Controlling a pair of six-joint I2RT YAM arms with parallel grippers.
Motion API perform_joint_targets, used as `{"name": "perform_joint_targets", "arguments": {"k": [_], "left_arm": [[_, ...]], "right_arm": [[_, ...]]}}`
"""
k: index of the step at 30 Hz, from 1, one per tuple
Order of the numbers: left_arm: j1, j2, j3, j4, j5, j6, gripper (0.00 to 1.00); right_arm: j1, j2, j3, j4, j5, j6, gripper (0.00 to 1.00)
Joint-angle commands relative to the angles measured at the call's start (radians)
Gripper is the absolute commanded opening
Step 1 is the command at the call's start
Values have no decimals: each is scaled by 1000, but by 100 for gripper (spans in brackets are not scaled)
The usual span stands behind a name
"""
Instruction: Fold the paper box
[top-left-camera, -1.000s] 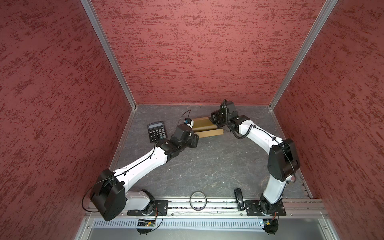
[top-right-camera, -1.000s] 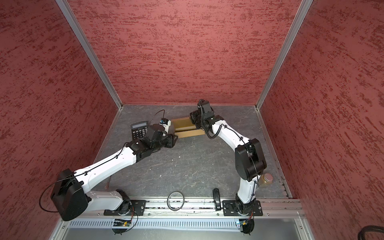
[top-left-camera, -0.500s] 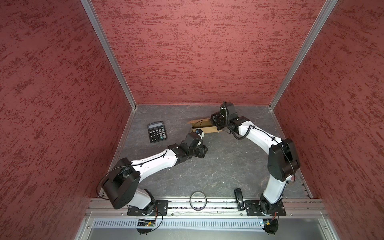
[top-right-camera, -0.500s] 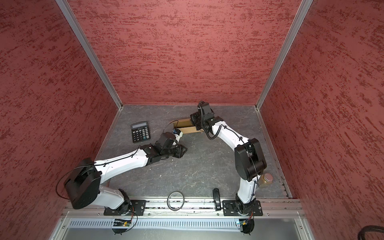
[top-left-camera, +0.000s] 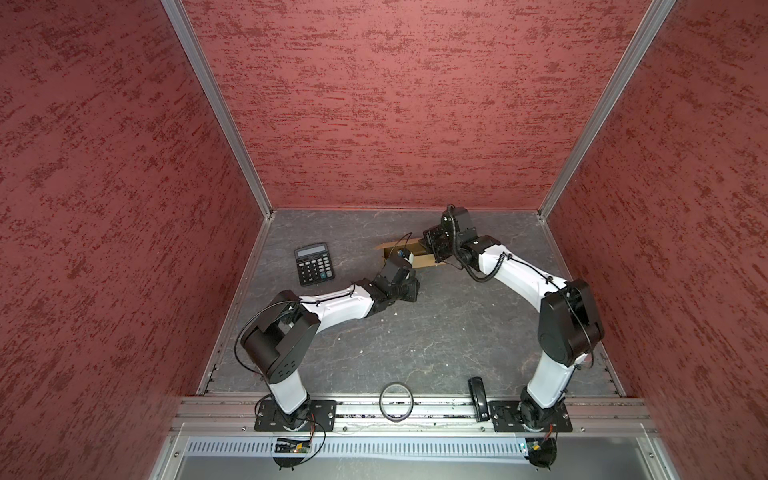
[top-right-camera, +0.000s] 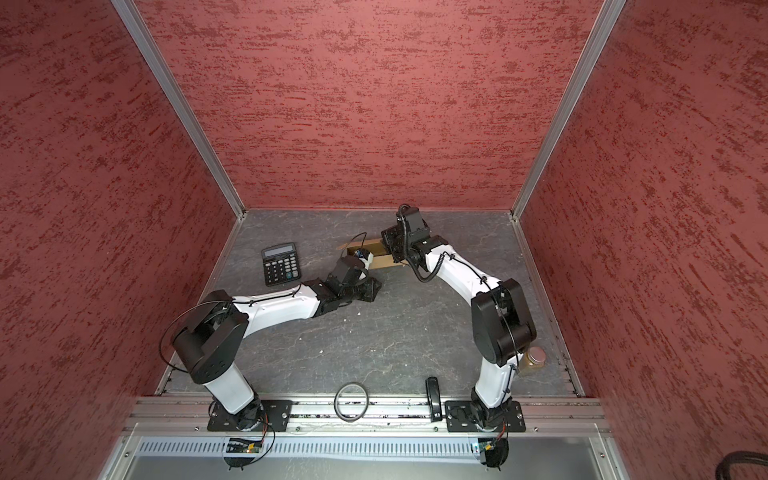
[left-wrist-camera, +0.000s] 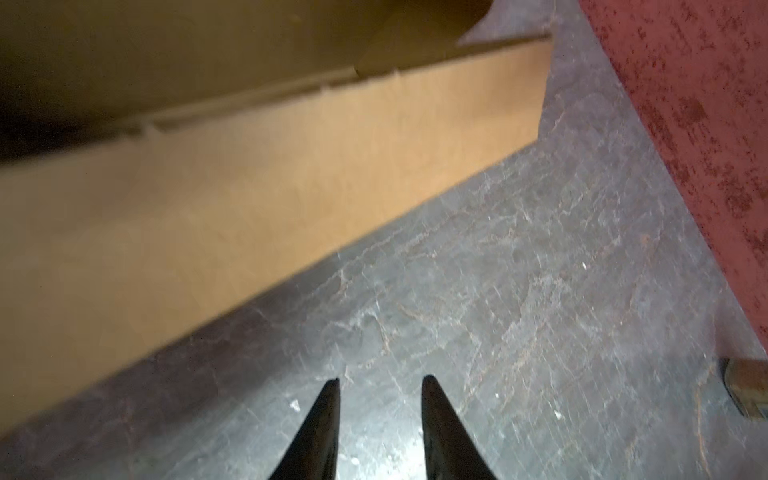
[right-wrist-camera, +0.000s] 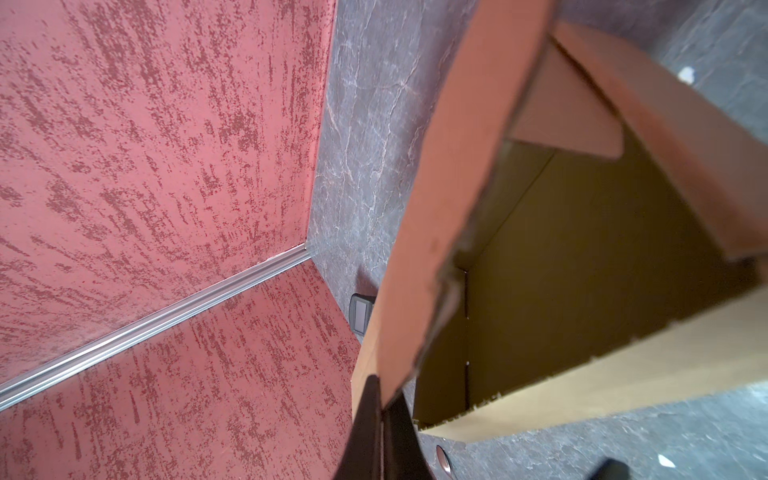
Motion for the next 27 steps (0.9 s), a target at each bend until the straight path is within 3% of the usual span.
{"name": "perform_joint_targets", "arguments": {"k": [1, 17, 27], "left_arm": [[12, 33, 43, 58, -55, -2, 33], [31, 83, 92, 109, -141, -19, 32], [31, -8, 26, 100, -147, -34, 32]], "right_arm": [[8, -34, -20, -7, 21, 73, 0], [8, -51, -42, 5, 25, 78, 0], [12, -73, -109, 46, 33, 96, 0]]}}
